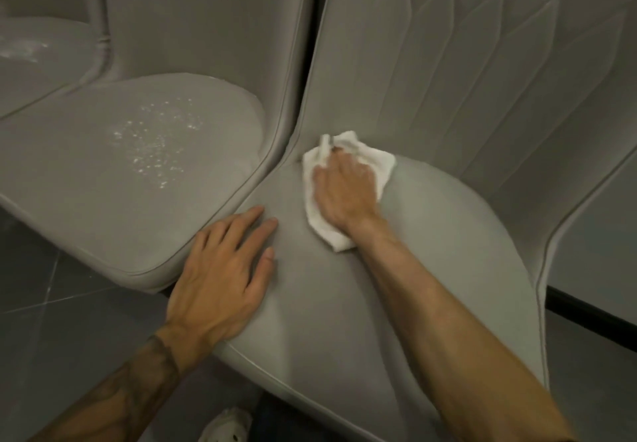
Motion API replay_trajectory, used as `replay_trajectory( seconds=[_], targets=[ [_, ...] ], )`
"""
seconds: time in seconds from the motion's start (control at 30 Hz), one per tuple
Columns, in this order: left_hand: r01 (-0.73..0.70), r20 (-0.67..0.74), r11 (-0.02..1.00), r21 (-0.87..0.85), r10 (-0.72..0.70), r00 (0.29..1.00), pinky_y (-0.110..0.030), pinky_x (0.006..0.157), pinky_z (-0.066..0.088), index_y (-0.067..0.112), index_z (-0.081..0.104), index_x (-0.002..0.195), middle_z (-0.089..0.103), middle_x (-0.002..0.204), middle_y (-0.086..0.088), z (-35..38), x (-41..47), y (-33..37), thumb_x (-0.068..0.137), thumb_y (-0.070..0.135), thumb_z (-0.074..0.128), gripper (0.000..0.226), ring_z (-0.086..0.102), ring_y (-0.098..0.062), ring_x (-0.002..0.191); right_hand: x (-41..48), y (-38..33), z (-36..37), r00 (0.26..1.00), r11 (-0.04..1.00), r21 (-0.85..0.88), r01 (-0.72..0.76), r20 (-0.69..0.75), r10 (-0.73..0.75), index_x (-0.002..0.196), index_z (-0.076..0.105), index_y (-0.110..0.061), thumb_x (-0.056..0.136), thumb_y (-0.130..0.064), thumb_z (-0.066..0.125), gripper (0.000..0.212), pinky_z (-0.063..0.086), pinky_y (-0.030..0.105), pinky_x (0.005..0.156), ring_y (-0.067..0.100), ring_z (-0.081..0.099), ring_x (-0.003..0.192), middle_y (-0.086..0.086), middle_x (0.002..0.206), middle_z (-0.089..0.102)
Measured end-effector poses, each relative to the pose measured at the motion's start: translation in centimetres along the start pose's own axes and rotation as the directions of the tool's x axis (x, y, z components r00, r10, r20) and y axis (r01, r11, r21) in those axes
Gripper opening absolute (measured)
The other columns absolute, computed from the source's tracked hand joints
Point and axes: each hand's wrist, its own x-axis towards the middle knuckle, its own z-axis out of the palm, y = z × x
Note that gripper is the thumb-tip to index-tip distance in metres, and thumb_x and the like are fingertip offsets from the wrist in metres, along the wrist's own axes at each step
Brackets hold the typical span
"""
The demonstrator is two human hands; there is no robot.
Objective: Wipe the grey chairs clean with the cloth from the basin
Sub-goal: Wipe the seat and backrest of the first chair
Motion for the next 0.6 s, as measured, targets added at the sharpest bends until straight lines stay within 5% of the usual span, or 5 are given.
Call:
replay_trajectory(
  seconds=[0.1, 0.3, 0.5, 0.6],
  targets=[
    [-0.001, 0.004, 1.000, -0.008, 0.001, 1.000, -0.046, 0.113, 0.040, 0.020, 0.054, 0.150, 0.047, 0.157, -0.003, -0.1, -0.1, 0.0, 0.107, 0.046, 0.028, 0.057, 0.051, -0.025, 0.132, -1.1, 0.6, -0.5, 0.978, 0.977, 0.070, 0.202, 0.033, -0.205, 0.159, 0.030, -0.012, 0.110, -0.034, 0.028, 0.054, 0.035, 0.046, 0.113, 0.030, 0.045, 0.138, 0.009, 0.153, 0.047],
    [0.020, -0.002, 0.998, -0.055, -0.020, 1.000, -0.046, 0.115, 0.039, 0.020, 0.052, 0.151, 0.046, 0.157, -0.002, 0.1, -0.2, -0.3, 0.107, 0.048, 0.028, 0.057, 0.049, -0.022, 0.135, 1.0, 2.8, -1.5, 0.995, 0.997, -0.031, -0.070, 0.065, 0.072, 0.151, 0.038, -0.008, 0.110, -0.032, 0.027, 0.049, 0.036, 0.048, 0.113, 0.034, 0.045, 0.139, 0.016, 0.154, 0.045],
    [0.025, -0.039, 0.991, -0.129, -0.031, 0.999, -0.042, 0.119, 0.037, 0.016, 0.049, 0.152, 0.044, 0.159, -0.004, -0.4, -0.5, -0.1, 0.106, 0.044, 0.032, 0.057, 0.046, -0.021, 0.141, -4.8, -1.0, -0.7, 0.930, 0.940, 0.122, 0.319, 0.150, -0.335, 0.164, 0.021, -0.016, 0.111, -0.041, 0.021, 0.059, 0.017, 0.046, 0.128, 0.027, 0.019, 0.159, 0.006, 0.173, 0.017],
    [0.051, -0.014, 0.989, -0.138, -0.054, 0.998, -0.043, 0.119, 0.039, 0.013, 0.049, 0.152, 0.047, 0.158, -0.007, -1.3, -0.5, 0.0, 0.106, 0.048, 0.031, 0.061, 0.047, -0.023, 0.142, -2.7, 2.5, -1.9, 0.973, 0.980, 0.028, 0.196, 0.123, -0.198, 0.163, 0.024, -0.013, 0.113, -0.035, 0.026, 0.055, 0.018, 0.043, 0.128, 0.026, 0.022, 0.158, 0.008, 0.172, 0.022]
  ],
)
